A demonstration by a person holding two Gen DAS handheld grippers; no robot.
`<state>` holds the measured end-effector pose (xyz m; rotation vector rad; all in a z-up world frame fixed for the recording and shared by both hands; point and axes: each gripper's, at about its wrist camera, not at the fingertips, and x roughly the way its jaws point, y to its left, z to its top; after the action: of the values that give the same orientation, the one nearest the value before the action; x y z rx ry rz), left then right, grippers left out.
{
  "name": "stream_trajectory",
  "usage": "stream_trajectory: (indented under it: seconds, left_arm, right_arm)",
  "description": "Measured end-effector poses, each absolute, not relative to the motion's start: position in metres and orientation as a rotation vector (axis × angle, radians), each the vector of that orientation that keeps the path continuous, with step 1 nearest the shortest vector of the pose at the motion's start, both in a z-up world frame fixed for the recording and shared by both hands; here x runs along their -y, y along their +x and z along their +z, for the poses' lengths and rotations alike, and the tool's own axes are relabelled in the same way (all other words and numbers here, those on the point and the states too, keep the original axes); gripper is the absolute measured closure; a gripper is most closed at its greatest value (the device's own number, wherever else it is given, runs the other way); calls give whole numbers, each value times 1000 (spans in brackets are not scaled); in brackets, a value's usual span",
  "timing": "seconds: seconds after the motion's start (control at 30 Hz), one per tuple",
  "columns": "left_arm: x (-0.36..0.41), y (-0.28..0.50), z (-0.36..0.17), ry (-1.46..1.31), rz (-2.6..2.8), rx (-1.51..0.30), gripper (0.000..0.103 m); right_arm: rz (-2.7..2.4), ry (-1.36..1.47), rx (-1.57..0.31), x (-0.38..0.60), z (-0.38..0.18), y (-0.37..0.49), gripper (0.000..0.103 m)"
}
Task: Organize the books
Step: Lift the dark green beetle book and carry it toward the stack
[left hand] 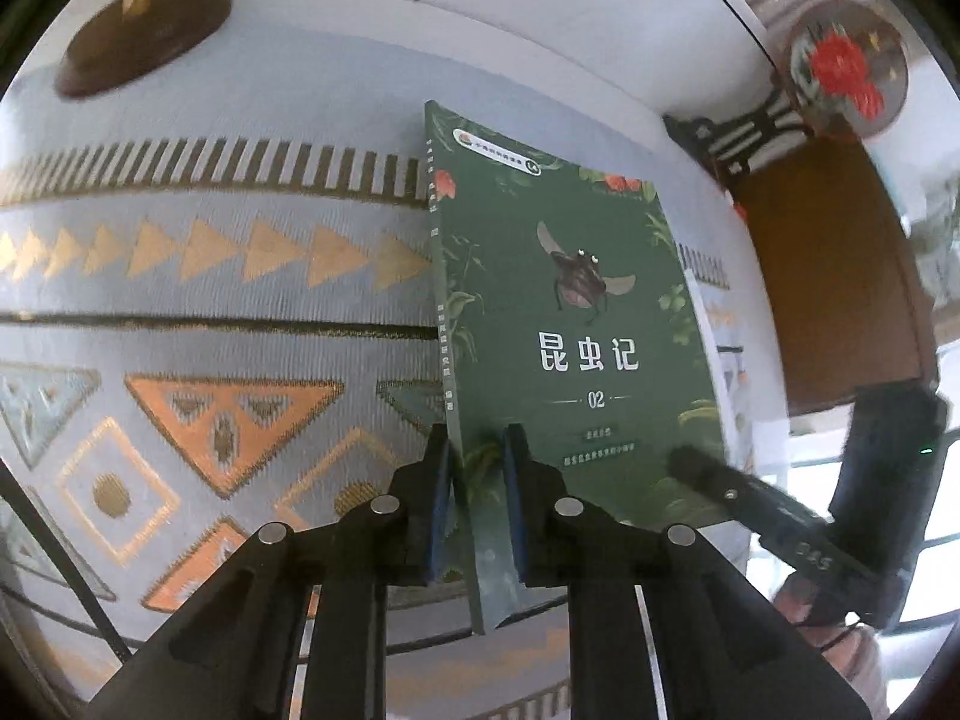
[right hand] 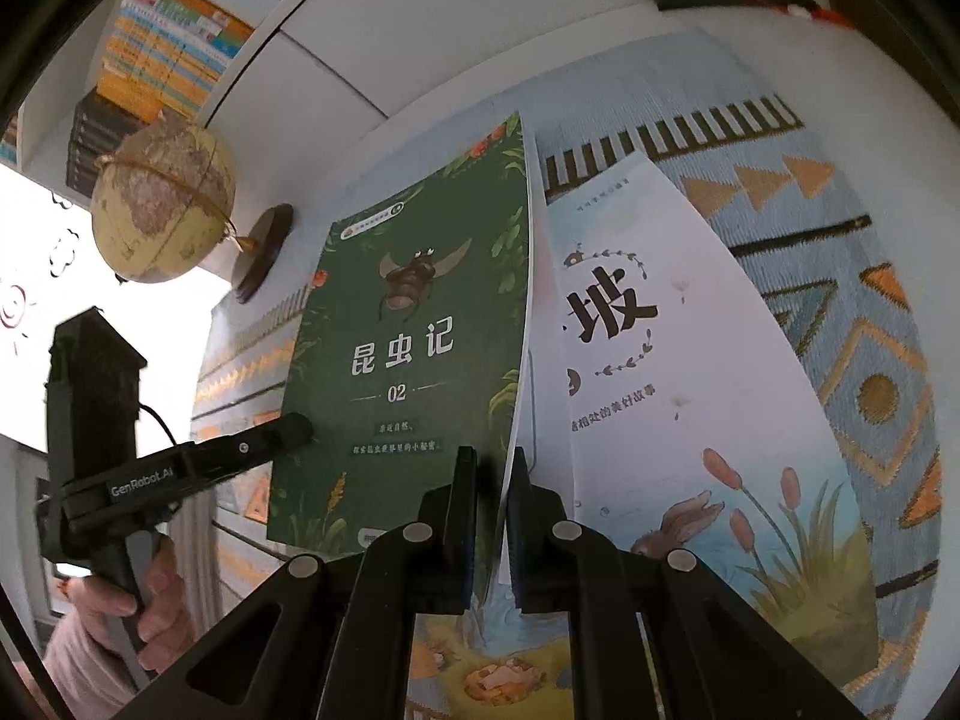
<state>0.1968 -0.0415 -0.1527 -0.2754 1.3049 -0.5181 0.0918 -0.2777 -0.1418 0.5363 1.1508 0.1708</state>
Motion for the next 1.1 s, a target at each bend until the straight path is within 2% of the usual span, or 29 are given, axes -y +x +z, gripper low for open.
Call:
stream_trajectory:
  seconds: [0.2,0.73,1.1]
  left_arm:
    - [43,185,-137,-262,-561,-1274,90]
    - [8,129,-85,-365,-675,-1196,90]
    - [-31,85,-29,-392,-716,-1062,90]
  right_arm:
    - [211,345,-1090,246,-107,80,95]
    - [306,368,-966,230,-39,17,95]
    - [385,343,-809,196,22,-19,95]
